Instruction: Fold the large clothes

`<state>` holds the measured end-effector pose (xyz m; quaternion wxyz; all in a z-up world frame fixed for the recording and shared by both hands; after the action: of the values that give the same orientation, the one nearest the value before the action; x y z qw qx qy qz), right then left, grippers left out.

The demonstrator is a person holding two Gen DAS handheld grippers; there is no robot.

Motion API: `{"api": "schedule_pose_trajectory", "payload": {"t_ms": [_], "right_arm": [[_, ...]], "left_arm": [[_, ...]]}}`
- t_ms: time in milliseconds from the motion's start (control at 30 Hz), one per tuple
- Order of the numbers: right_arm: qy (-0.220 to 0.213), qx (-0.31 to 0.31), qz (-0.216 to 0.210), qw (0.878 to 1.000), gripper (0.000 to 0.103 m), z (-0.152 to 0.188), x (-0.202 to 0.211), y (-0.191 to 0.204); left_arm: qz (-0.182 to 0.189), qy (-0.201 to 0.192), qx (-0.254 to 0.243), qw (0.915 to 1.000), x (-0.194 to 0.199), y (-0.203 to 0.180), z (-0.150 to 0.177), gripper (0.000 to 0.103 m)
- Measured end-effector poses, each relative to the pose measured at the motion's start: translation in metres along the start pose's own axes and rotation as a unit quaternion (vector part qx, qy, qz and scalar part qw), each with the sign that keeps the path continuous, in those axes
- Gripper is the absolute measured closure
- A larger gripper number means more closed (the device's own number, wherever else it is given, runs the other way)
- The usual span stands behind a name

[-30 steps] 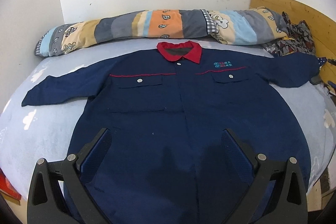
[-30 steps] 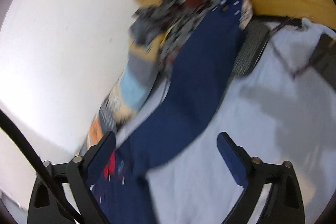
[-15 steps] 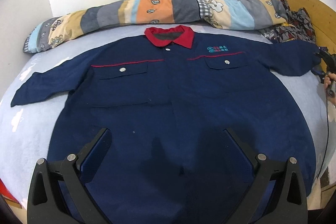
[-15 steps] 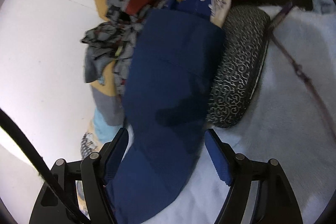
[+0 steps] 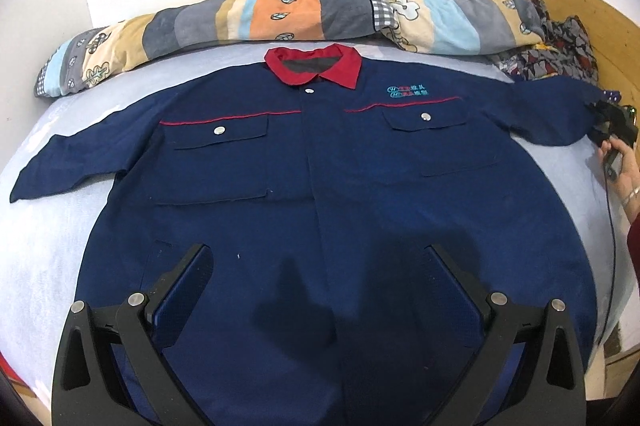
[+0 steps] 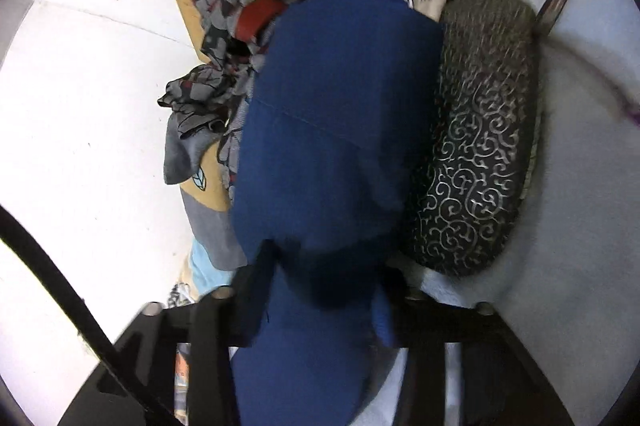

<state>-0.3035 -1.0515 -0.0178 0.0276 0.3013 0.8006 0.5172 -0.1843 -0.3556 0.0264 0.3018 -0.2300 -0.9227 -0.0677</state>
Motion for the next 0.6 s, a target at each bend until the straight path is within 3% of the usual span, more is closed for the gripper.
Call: {"api": "schedule_pose_trajectory", "payload": {"t_ms": [67, 167, 333, 500, 600], "right_arm": [[-0.007, 0.007, -0.005, 1.0, 0.076, -0.001, 0.009, 0.006], [-0.019, 0.037, -0.017, 0.999, 0.078, -0.007, 0.026, 0.03], [-0.011, 0.065, -0.076, 0.995, 0.086, -0.003, 0.042, 0.088], [0.005, 0.09, -0.116, 0.989, 0.087, 0.023, 0.045, 0.147], [0.008, 0.085, -0.126, 0.988, 0.088, 0.036, 0.04, 0.156]], "left_arm": [[0.0, -0.006, 0.002, 1.0, 0.005, 0.001, -0.002, 0.0], [-0.001, -0.014, 0.003, 0.9999, 0.013, 0.003, -0.006, 0.0], [-0.003, -0.031, 0.015, 0.9994, 0.033, 0.008, -0.013, 0.0], [-0.021, -0.056, 0.034, 0.9976, 0.051, 0.024, -0.007, 0.0], [-0.014, -0.038, 0.072, 0.9965, 0.047, 0.034, 0.003, 0.0]]}}
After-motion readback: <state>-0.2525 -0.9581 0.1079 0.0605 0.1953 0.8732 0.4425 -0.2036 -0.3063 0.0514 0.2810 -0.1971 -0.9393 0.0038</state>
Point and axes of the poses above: each gripper's, at about its wrist camera, not at the fingertips, and x roughly against the way its jaws point, y to its left, z to its underside, the point moved 9 cm from there along -x, roughly the way its jaws point, and after that the axes turned 13 degrees about -y, right-handed, at the moved point
